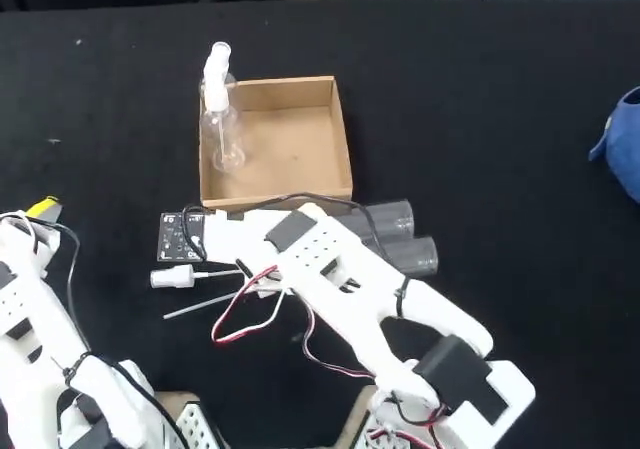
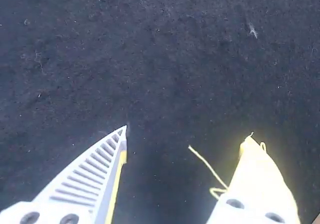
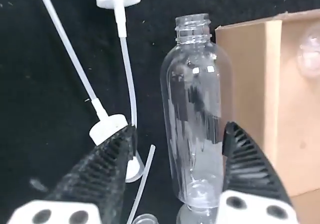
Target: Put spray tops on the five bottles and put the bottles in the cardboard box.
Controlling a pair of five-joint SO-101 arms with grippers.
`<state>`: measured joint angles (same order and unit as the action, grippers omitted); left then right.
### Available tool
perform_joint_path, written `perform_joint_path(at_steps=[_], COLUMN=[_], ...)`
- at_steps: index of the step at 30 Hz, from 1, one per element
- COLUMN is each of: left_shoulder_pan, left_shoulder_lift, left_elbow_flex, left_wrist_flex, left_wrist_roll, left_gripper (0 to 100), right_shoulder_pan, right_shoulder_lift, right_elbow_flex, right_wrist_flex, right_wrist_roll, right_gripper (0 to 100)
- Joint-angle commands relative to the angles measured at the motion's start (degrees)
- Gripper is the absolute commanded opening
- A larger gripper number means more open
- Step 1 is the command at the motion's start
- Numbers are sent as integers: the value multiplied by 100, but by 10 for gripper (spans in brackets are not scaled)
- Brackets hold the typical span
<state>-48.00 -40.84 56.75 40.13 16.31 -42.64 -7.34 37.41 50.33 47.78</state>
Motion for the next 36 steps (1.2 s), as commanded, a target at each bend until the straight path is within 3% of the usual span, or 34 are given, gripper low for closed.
perform_joint_path(at_steps=[1,13,19,36], left_shoulder_pan=[-57,-75,-101,-101], left_shoulder_lift=[-185,-185,-185,-185], left_elbow_flex=[-66,-66,-66,-66], left_wrist_flex=[-114,-114,-114,-114], left_wrist_roll=[35,35,35,35], left_gripper=[227,227,227,227], right_shoulder_pan=[88,-273,-246,-149], right_shoulder_lift=[101,-514,-708,1059], right_elbow_flex=[-321,-171,-163,-927], right_wrist_flex=[-132,527,290,-9], right_wrist_roll=[44,0,-273,-281], right_gripper=[258,257,257,255])
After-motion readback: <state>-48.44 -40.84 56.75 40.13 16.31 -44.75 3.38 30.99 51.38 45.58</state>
